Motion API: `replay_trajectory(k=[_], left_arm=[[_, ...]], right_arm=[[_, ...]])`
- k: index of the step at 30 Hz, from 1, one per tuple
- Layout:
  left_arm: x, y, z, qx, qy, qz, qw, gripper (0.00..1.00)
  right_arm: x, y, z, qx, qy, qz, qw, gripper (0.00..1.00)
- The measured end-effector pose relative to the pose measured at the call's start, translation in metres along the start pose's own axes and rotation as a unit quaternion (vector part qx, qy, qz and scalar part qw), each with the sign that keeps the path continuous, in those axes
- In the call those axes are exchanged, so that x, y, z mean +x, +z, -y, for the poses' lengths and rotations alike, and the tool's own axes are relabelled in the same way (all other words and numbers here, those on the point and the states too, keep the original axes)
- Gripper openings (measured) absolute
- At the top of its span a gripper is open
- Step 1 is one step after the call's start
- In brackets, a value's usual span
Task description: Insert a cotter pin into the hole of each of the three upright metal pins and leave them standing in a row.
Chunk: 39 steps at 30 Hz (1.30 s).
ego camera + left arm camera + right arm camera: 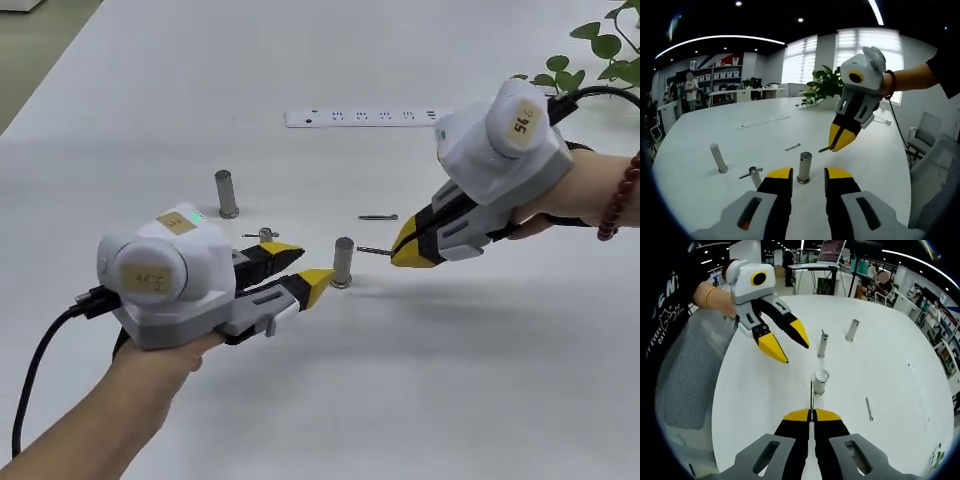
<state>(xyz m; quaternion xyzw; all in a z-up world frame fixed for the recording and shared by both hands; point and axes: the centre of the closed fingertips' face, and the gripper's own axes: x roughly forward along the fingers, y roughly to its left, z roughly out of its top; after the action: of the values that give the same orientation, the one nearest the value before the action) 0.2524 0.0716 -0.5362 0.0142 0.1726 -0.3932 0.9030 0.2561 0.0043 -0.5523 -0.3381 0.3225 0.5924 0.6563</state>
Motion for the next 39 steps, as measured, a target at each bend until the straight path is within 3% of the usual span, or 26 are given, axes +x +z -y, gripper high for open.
replay_trajectory(k=[9, 13, 24, 26, 39], left_arm=[[0.021, -0.013, -0.004, 0.013, 0.013, -0.02, 0.9996, 0.27], [0.03, -0.019, -0.009, 0.026, 0.03, -0.032, 0.9987, 0.25], [0.048, -0.028, -0.01, 0.017, 0.031, -0.047, 0.9983, 0.23], [0.051, -0.031, -0.01, 0.028, 0.036, -0.06, 0.9972, 0.21], [0.065, -0.025, -0.006, 0.005, 0.035, -0.051, 0.9981, 0.18]], right_arm=[[0.009, -0.01, 0.008, -0.007, 0.002, -0.013, 0.9999, 0.0], [0.012, -0.013, 0.009, -0.008, 0.001, -0.015, 0.9999, 0.0], [0.013, -0.012, 0.014, -0.007, -0.004, -0.01, 0.9999, 0.0], [0.014, -0.012, 0.015, -0.004, -0.005, -0.009, 0.9999, 0.0], [0.013, -0.006, 0.012, -0.016, -0.001, -0.004, 0.9999, 0.0]])
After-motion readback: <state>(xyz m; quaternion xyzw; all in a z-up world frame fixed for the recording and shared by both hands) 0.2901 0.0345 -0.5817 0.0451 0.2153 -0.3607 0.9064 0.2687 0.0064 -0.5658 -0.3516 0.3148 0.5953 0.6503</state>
